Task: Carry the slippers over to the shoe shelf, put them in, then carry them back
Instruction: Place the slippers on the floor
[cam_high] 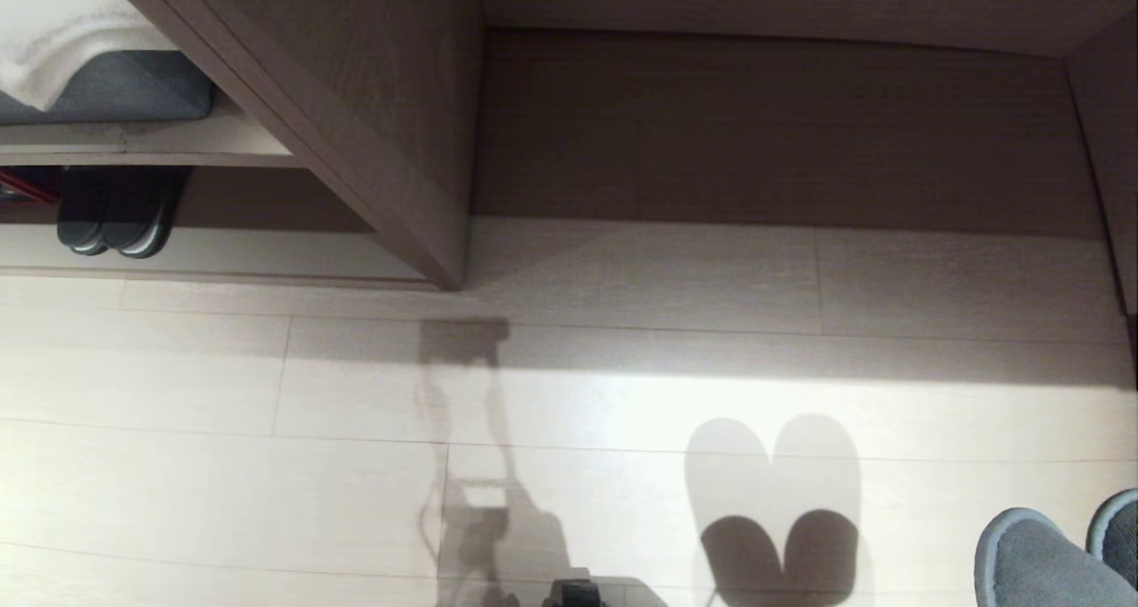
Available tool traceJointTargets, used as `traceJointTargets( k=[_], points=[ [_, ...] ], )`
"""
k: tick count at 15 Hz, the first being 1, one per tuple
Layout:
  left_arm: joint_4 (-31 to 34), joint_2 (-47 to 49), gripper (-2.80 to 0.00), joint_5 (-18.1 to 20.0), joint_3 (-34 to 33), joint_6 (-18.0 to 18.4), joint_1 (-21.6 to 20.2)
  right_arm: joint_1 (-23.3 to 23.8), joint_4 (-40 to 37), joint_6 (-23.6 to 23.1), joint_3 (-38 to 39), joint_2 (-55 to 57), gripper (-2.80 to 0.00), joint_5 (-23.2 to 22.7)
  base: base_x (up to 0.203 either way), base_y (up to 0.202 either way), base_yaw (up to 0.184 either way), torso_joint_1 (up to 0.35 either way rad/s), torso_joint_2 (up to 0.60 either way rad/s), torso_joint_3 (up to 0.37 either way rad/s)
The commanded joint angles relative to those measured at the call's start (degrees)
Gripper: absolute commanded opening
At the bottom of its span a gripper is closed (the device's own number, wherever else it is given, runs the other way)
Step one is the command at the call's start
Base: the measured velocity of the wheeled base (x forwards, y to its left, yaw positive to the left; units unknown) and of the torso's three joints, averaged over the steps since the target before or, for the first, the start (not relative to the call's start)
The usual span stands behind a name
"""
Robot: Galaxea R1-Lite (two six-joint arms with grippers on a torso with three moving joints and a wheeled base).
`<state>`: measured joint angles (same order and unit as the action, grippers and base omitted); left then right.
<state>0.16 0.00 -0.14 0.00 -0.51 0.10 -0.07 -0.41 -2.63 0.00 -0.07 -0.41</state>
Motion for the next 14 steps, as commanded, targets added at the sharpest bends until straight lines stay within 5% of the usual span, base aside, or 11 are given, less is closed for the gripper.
traceJointTargets(
  k=[1,14],
  points=[
    [0.04,0.00,-2.80,-0.04,0.00,-0.02,-0.04,-0.01,-0.02,-0.01,0.00,-0.10,-2.80,-0.02,0.000,0.000,0.000,-0.001,0.00,-0.202],
    [0.10,0.00,-2.80,-0.04,0.00,-0.02,-0.01,-0.01,-0.02,-0.09,0.00,-0.10,-2.80,-0.02,0.000,0.000,0.000,0.002,0.00,-0.197]
  ],
)
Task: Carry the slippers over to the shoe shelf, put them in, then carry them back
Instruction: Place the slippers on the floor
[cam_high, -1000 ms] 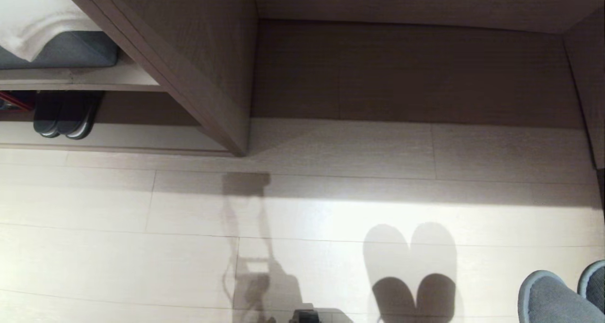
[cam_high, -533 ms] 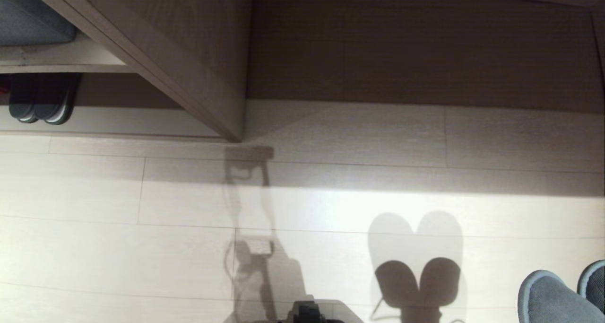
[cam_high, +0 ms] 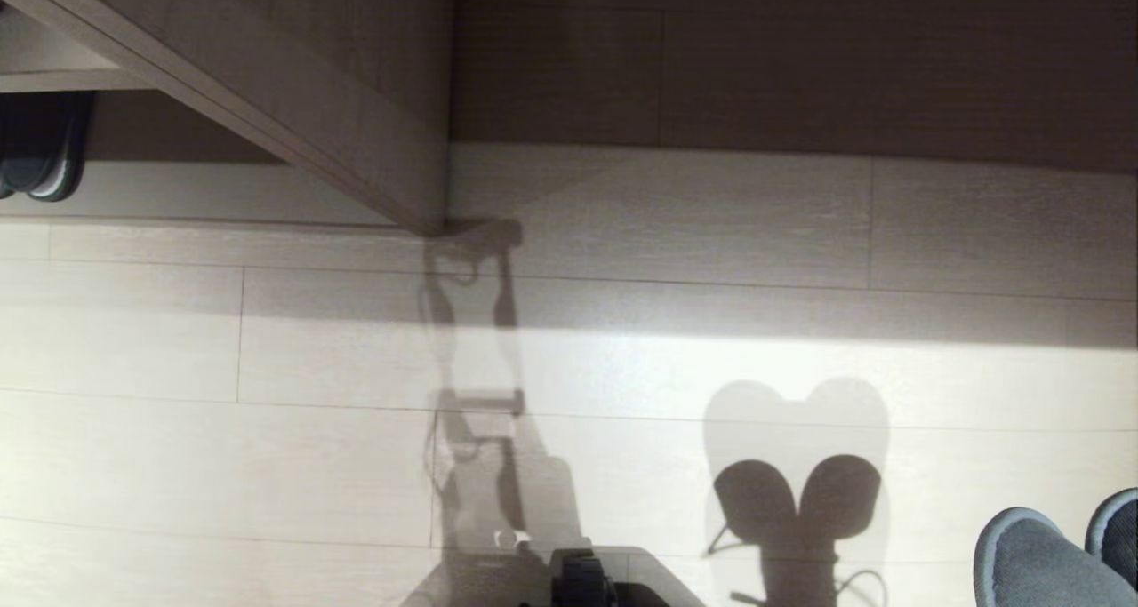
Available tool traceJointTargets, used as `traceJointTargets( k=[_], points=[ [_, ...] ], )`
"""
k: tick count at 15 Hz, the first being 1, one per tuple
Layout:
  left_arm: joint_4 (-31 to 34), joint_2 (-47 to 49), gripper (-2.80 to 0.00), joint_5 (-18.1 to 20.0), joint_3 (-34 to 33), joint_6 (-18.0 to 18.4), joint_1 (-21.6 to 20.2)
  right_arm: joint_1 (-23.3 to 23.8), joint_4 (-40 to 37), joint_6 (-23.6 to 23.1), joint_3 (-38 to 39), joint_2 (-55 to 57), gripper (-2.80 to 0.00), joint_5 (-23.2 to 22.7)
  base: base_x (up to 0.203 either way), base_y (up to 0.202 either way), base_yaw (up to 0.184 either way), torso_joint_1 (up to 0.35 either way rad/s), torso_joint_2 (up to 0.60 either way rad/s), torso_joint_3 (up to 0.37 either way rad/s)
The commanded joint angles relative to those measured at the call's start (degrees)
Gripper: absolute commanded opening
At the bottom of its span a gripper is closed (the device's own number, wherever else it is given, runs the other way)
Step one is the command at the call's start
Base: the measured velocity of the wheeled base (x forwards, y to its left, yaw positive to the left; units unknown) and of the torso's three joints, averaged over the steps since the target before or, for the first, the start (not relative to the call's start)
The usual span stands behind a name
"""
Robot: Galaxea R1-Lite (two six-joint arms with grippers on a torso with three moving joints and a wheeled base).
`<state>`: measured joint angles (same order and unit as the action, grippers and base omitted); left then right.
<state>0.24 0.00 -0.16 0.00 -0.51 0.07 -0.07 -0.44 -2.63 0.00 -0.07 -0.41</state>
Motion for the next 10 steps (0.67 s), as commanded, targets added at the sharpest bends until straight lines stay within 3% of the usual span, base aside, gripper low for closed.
traceJointTargets(
  k=[1,10],
  points=[
    [0.02,0.00,-2.80,-0.02,0.00,-0.02,0.01,-0.01,0.00,-0.09,0.00,-0.10,-2.80,-0.03,0.000,0.000,0.000,0.002,0.00,-0.203],
    [0.02,0.00,-2.80,-0.02,0.00,-0.02,0.01,-0.01,0.00,0.26,0.00,-0.10,-2.80,0.06,0.000,0.000,0.000,0.002,0.00,-0.196]
  ],
)
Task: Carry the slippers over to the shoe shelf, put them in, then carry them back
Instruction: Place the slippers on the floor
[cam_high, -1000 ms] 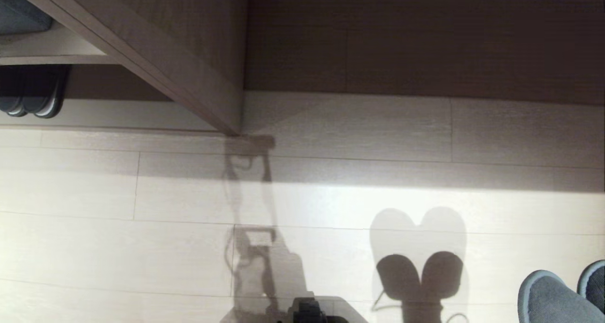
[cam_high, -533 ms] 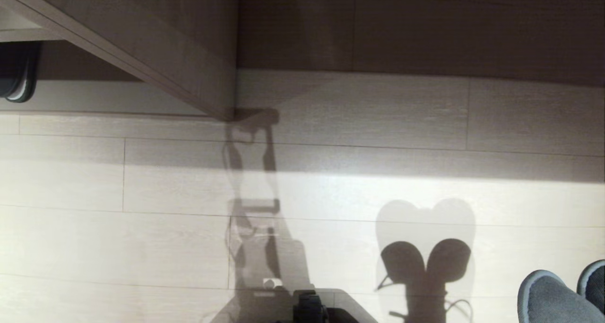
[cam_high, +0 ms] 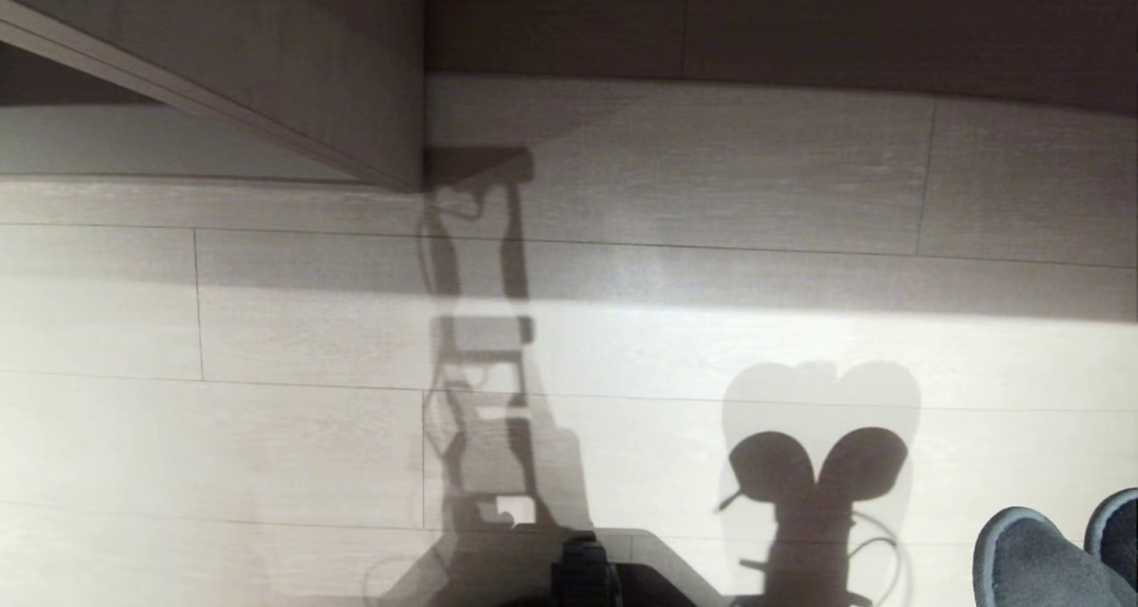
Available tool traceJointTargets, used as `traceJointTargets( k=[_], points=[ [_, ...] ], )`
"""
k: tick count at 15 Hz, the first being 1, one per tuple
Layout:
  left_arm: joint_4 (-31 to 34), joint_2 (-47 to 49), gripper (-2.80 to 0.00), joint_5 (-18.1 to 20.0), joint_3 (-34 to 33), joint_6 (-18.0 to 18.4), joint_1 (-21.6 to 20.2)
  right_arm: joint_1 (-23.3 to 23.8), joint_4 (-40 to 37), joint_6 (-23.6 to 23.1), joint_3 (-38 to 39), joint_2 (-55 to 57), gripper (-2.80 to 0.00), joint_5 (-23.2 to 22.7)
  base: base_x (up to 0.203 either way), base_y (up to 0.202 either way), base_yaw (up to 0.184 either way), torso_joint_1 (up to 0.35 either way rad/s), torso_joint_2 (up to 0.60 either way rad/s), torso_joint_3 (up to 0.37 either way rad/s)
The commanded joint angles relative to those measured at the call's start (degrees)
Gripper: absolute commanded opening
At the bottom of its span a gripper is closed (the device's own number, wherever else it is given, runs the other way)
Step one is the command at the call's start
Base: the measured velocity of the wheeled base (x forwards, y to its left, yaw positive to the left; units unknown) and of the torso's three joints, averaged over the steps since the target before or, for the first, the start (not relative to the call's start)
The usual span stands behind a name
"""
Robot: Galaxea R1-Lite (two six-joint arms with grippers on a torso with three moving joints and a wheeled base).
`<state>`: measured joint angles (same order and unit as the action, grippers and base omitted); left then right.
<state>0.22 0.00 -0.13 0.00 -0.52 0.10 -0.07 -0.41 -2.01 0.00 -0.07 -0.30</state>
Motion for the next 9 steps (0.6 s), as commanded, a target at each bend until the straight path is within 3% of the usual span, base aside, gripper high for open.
traceJointTargets(
  k=[1,5,9],
  points=[
    [0.04,0.00,-2.80,-0.04,0.00,0.00,-0.08,-0.07,0.05,1.08,0.00,-0.10,-2.80,0.17,0.000,0.000,0.000,-0.002,0.00,-0.203],
    [0.04,0.00,-2.80,-0.04,0.00,0.00,-0.01,-0.01,0.06,1.07,0.00,-0.03,-2.80,0.36,0.000,0.000,0.000,0.003,0.00,-0.193],
    [0.04,0.00,-2.80,-0.04,0.00,0.00,-0.01,-0.01,0.06,0.96,0.00,-0.01,-2.80,0.39,0.000,0.000,0.000,0.004,0.00,-0.053]
  ],
)
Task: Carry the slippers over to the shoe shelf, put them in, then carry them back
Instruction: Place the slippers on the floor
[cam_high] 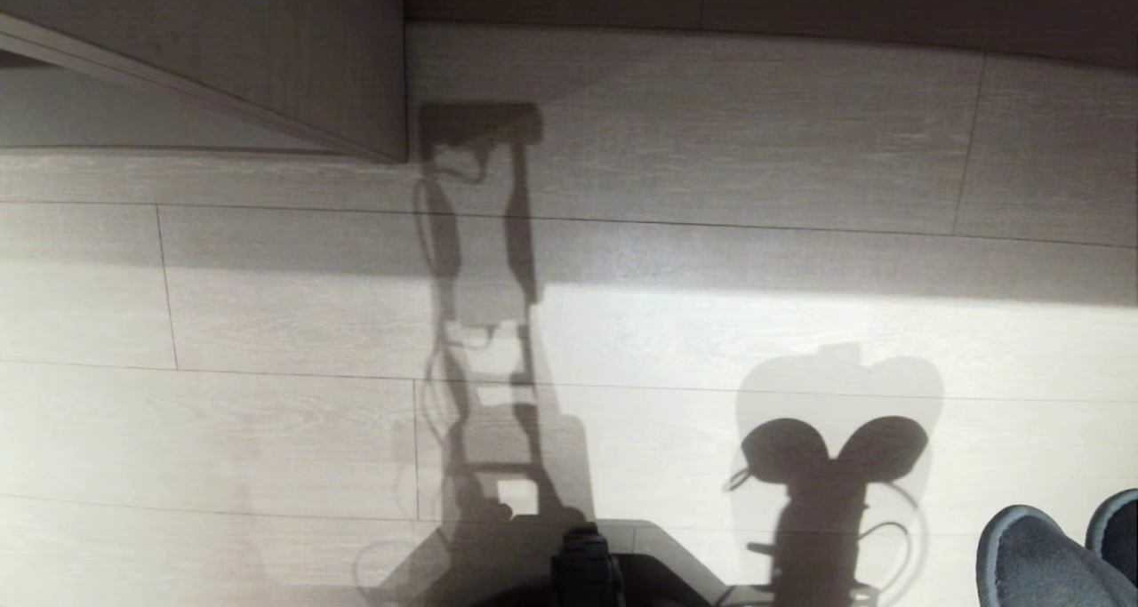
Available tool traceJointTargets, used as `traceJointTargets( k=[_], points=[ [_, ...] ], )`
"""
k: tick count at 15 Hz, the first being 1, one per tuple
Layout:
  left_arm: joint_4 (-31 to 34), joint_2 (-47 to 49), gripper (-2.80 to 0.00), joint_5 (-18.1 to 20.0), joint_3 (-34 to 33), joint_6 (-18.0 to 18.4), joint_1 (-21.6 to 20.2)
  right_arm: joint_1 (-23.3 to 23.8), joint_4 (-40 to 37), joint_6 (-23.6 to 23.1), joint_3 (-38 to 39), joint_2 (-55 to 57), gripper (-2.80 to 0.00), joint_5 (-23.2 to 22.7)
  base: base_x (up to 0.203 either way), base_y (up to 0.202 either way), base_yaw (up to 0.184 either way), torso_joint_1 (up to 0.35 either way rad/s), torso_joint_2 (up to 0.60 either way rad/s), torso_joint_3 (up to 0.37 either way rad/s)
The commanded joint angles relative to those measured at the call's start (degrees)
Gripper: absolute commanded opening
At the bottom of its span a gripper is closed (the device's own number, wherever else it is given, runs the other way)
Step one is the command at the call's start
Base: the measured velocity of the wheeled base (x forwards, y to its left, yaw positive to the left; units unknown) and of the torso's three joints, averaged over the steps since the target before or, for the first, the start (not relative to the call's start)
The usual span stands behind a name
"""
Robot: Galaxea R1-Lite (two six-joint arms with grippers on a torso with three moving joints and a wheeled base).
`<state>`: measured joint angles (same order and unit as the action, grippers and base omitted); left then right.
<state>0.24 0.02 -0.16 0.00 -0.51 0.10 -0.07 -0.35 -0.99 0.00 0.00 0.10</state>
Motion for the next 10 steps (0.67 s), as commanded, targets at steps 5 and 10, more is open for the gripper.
traceJointTargets(
  k=[5,10],
  points=[
    [0.00,-0.03,-2.80,-0.02,0.00,0.14,-0.04,-0.02,0.87,-0.34,-2.48,0.45,-2.80,-1.12,0.000,0.000,0.000,0.000,0.00,0.000],
    [-0.07,-0.02,-2.80,-0.02,0.00,0.07,-0.01,-0.42,11.87,-1.67,-12.84,26.59,-2.80,-1.80,0.000,0.000,0.000,0.000,0.00,0.000]
  ],
)
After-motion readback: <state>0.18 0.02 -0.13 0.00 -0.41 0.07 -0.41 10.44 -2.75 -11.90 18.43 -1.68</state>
